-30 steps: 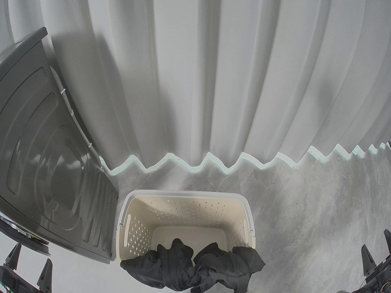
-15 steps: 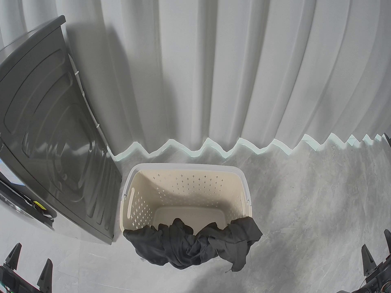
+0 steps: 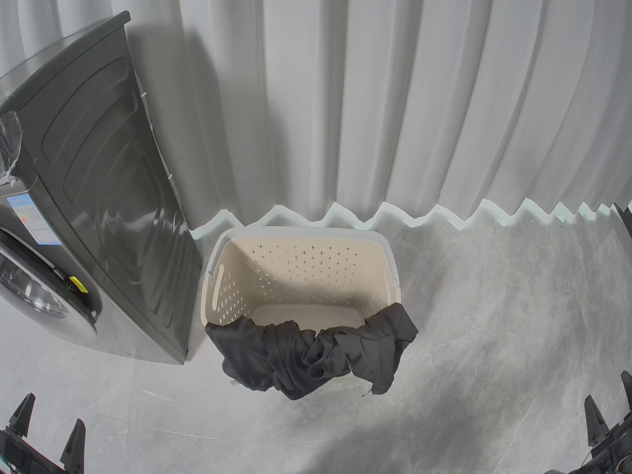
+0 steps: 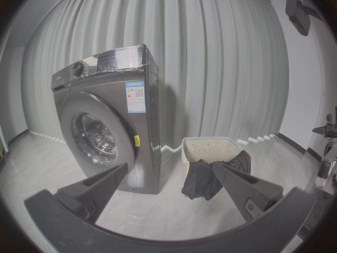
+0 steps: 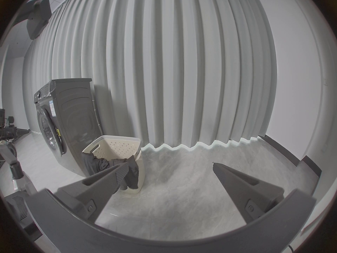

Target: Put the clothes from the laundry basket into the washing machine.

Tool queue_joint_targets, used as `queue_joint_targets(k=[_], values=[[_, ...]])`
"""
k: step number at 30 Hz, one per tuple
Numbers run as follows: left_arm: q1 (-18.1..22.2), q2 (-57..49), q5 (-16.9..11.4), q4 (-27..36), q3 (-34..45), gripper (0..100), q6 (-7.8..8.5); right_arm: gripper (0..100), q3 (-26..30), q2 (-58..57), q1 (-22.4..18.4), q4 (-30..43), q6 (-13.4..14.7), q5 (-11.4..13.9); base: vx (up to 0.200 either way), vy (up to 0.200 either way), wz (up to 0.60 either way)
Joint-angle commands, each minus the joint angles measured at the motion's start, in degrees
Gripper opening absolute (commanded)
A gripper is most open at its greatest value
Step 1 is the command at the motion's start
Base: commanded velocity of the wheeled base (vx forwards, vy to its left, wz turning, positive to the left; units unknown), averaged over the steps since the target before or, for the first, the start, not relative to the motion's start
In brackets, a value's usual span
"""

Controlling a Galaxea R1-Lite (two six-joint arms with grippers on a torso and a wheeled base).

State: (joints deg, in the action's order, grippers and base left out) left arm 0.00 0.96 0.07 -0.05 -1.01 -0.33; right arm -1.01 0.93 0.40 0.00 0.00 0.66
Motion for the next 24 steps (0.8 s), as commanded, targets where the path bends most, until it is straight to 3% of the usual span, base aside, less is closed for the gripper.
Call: queue_joint_targets(k=[1,4,13,24], values=[[0.0,-0.9,0.0,0.0,1.0,100,-0.02,100,1.0,-0.9,0.0,0.0,0.0,0.0,-0.2,0.0,0.0],[0.0,-0.9,0.0,0.0,1.0,100,-0.02,100,1.0,-0.9,0.0,0.0,0.0,0.0,-0.2,0.0,0.0],[0.0,-0.9,0.0,0.0,1.0,100,-0.11,100,1.0,-0.9,0.0,0.0,0.0,0.0,0.0,0.0,0.0],[0.0,-0.9,0.0,0.0,1.0,100,-0.11,100,1.0,-0.9,0.0,-0.1,0.0,0.0,0.0,0.2,0.0]])
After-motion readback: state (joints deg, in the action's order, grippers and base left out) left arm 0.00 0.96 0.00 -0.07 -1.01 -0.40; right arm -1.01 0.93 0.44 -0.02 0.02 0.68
